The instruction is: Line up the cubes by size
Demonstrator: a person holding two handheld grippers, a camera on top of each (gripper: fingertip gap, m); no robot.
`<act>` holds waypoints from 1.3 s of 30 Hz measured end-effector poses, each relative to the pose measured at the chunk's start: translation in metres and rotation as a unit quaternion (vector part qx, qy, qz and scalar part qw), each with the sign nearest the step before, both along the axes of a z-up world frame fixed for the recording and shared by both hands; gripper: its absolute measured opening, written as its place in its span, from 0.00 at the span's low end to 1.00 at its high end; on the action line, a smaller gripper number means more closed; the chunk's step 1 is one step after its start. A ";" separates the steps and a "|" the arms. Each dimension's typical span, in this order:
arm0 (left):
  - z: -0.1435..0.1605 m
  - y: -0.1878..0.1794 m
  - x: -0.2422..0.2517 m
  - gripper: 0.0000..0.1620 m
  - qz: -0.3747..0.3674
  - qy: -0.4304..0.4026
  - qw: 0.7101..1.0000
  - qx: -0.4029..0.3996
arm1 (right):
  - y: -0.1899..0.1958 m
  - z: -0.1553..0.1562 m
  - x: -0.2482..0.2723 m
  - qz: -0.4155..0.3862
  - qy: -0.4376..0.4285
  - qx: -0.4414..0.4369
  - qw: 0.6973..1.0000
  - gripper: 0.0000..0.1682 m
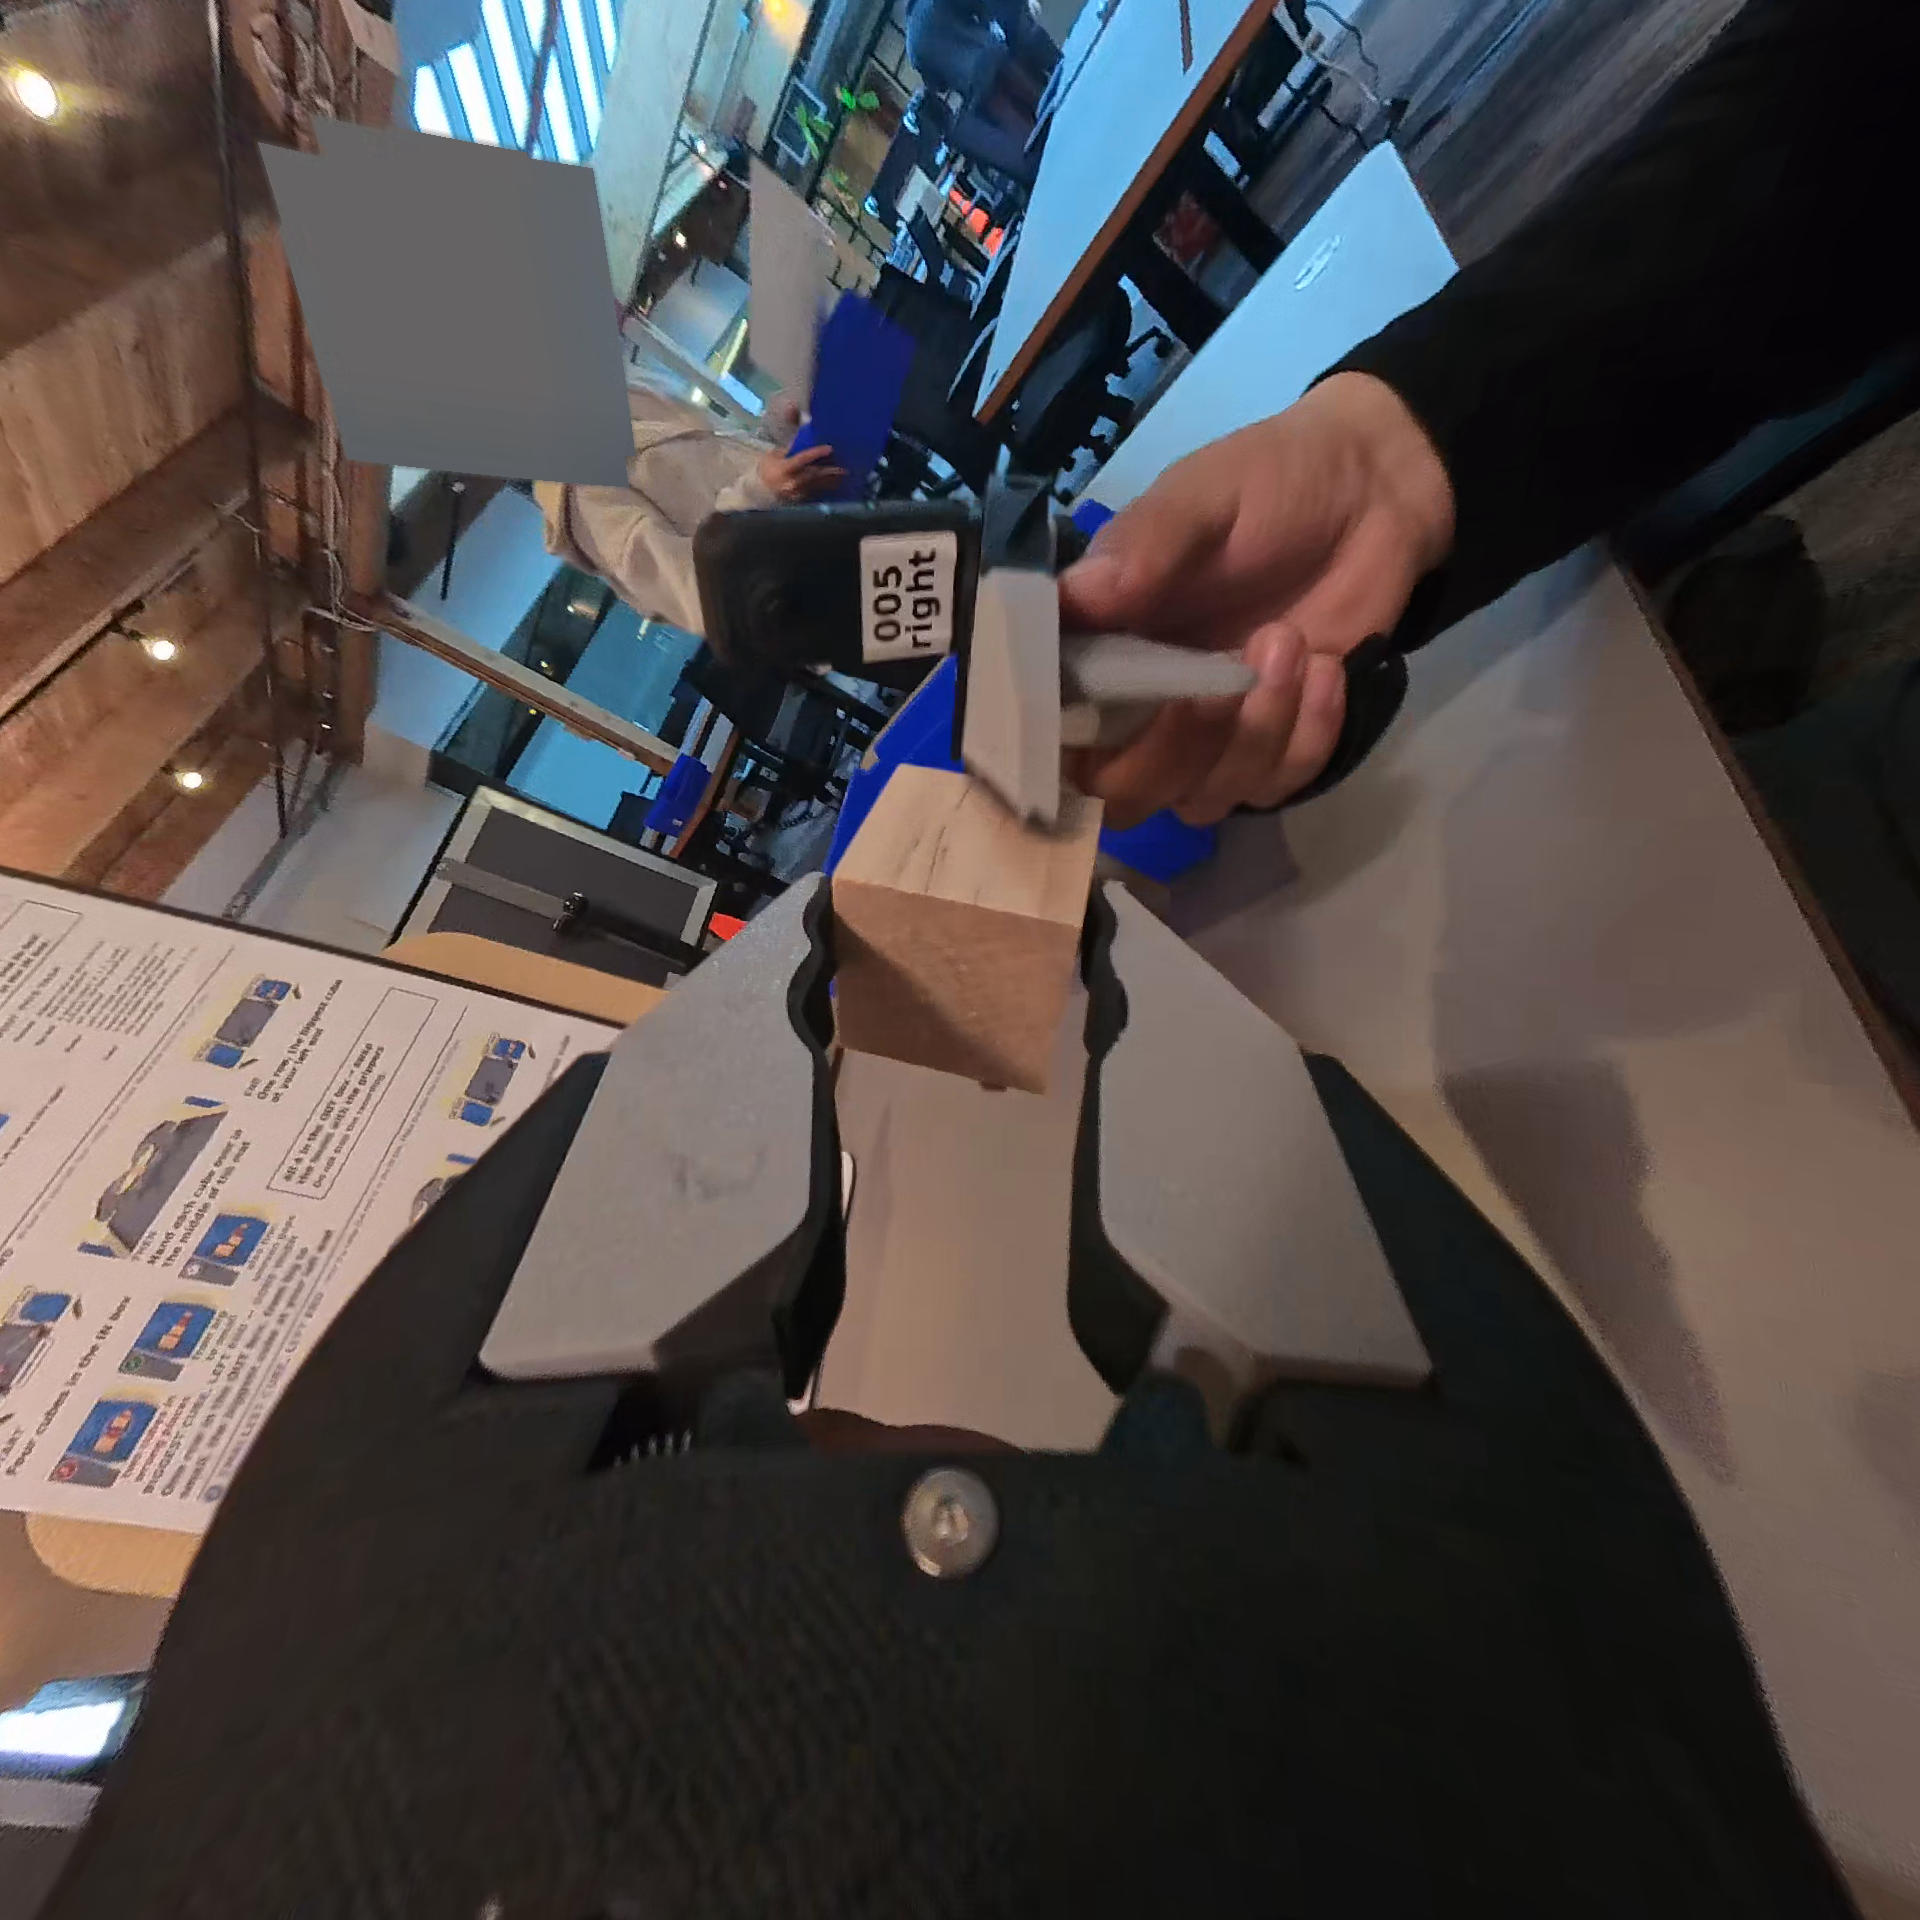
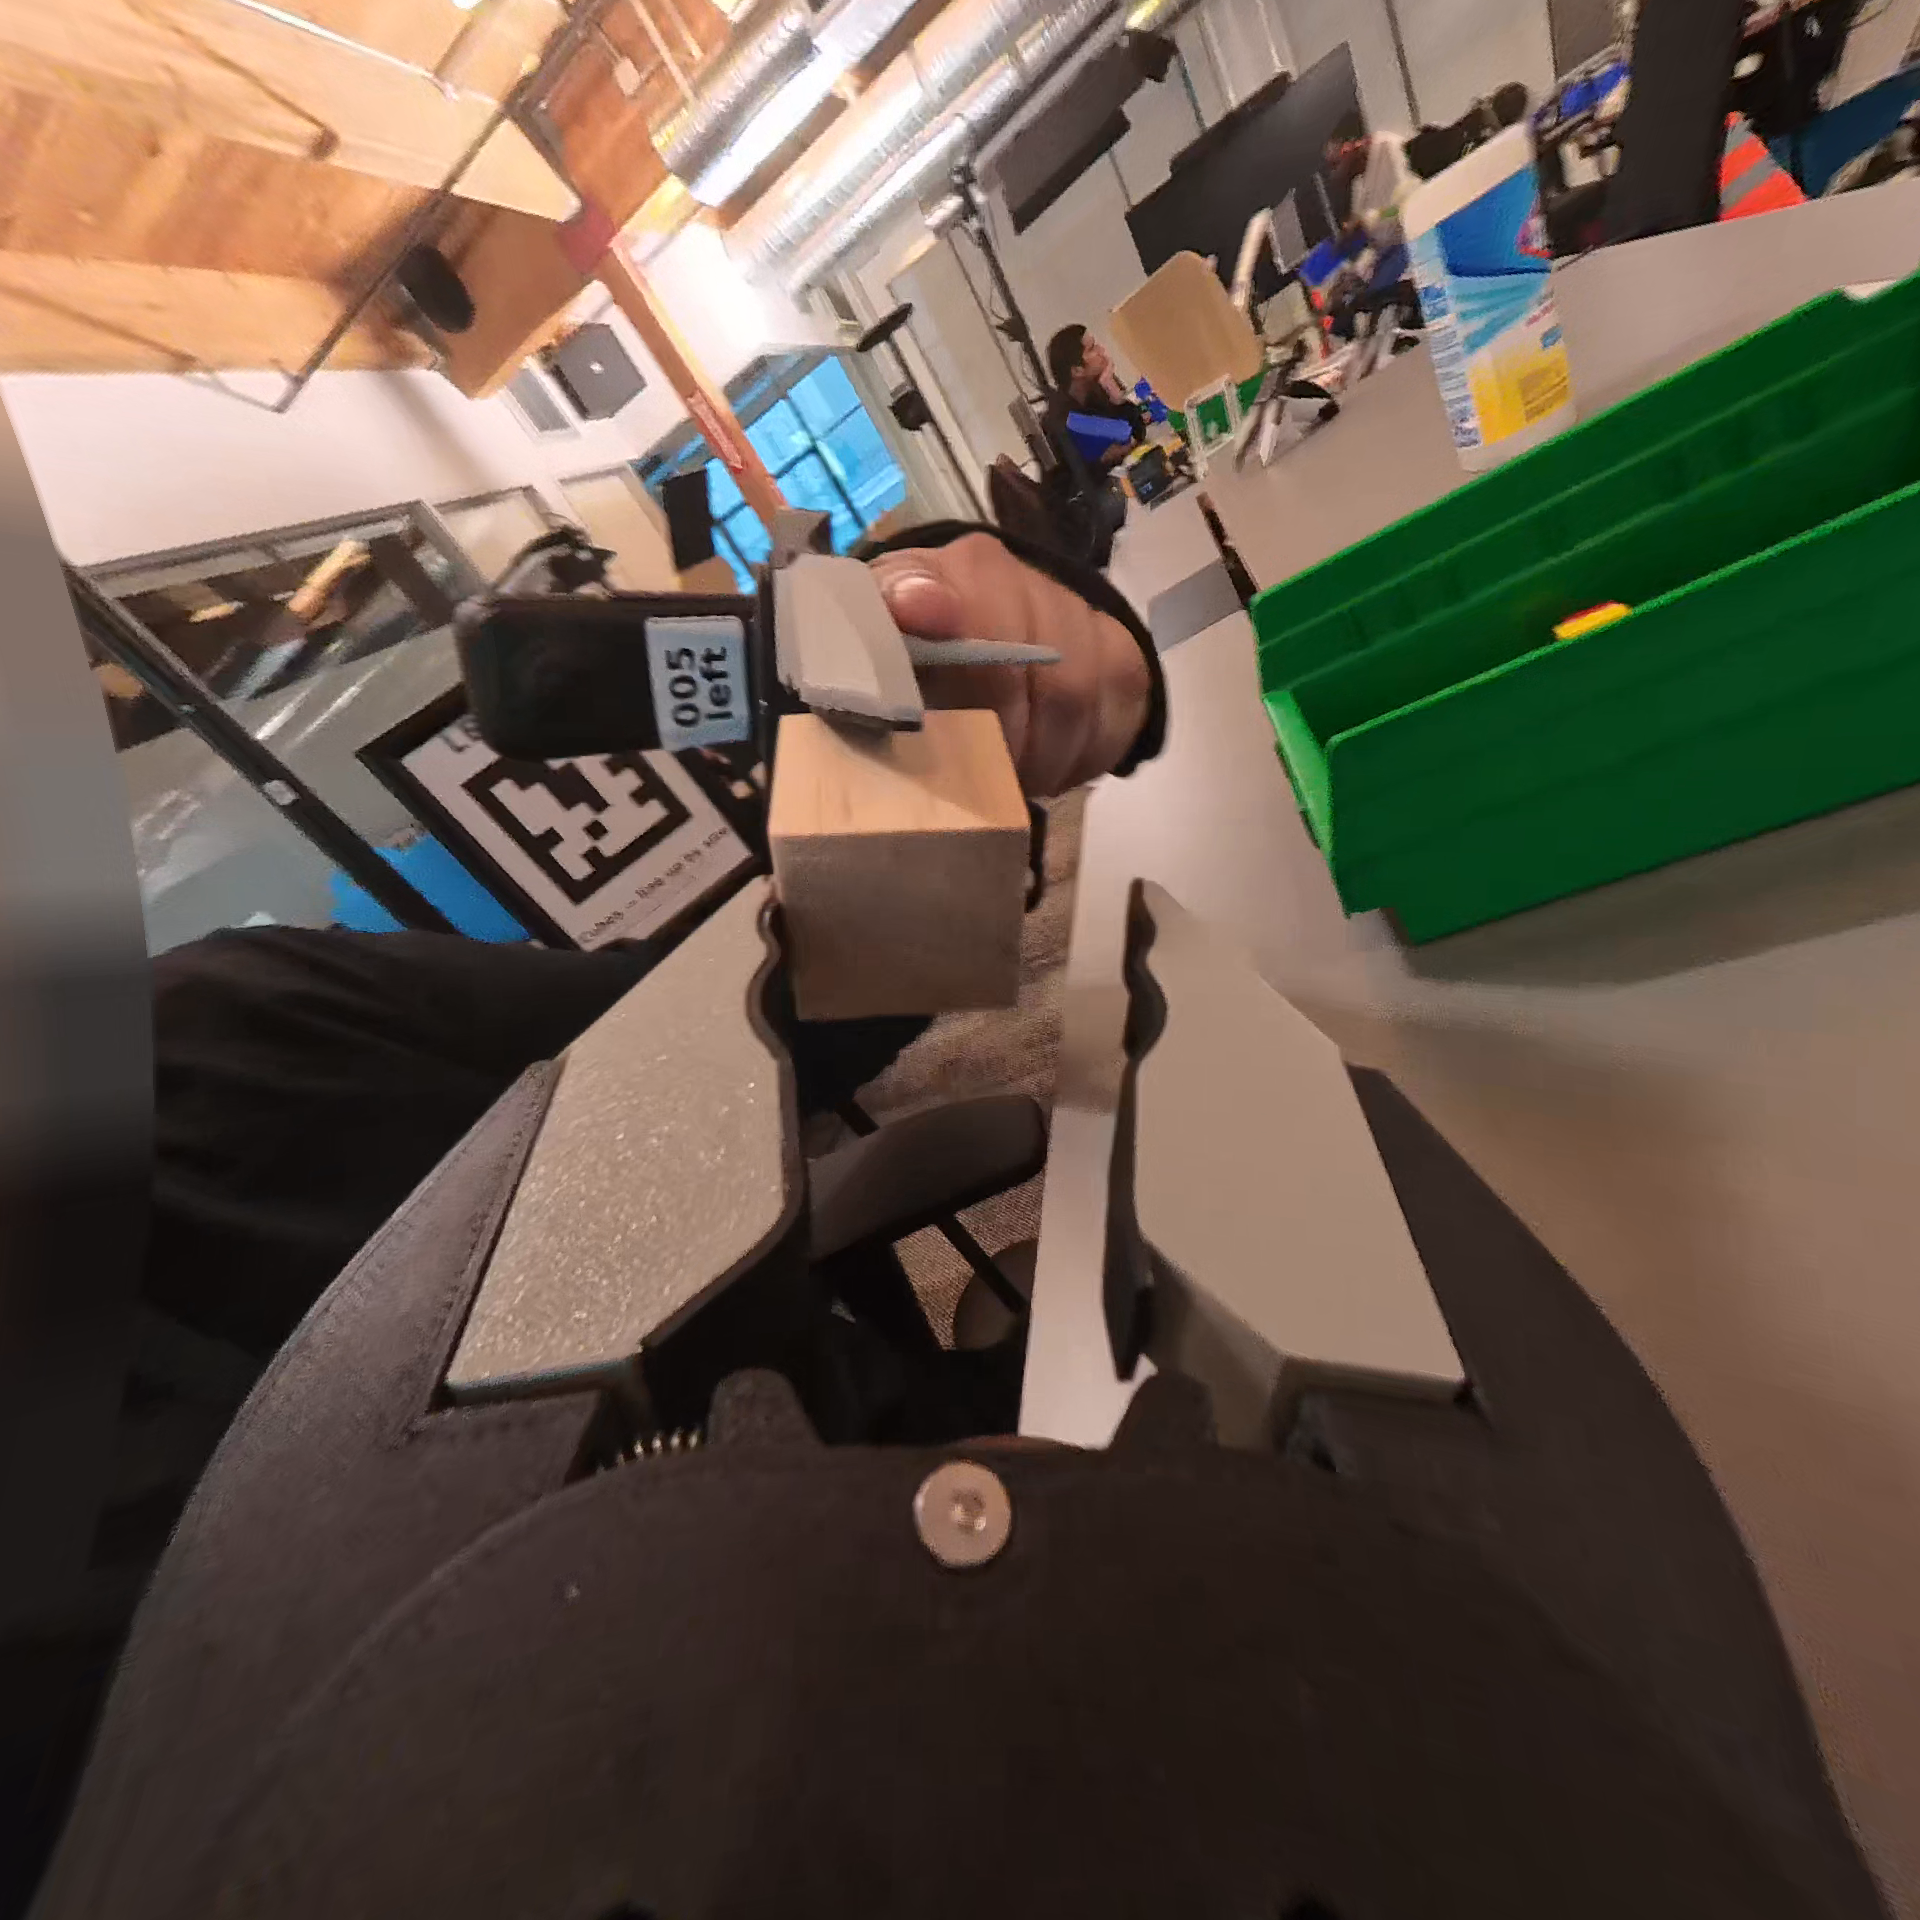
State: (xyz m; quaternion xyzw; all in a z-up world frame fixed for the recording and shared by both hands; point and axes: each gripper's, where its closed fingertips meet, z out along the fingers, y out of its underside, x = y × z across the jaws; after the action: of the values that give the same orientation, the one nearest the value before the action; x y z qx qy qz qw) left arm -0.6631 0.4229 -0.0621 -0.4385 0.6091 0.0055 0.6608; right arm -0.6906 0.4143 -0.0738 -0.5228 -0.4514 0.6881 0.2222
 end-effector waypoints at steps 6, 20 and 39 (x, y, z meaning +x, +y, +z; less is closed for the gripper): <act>-0.010 0.006 0.001 0.27 0.013 -0.050 0.998 -0.033 | 0.000 -0.004 0.001 0.018 -0.004 -0.038 0.999 0.25; -0.080 -0.004 -0.022 0.00 0.105 -0.164 0.955 -0.223 | 0.256 -0.046 0.208 -0.385 -0.402 0.151 0.817 0.25; -0.111 -0.008 -0.016 0.00 0.111 -0.115 0.958 -0.236 | 0.273 -0.138 0.217 -0.338 -0.484 -0.041 0.806 0.26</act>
State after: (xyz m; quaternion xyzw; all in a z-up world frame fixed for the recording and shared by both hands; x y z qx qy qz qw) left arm -0.6789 0.4148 -0.1729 -0.6446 0.4607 -0.1159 0.5991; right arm -0.4732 0.6872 -0.2118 -0.9162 -0.2662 0.2450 0.1722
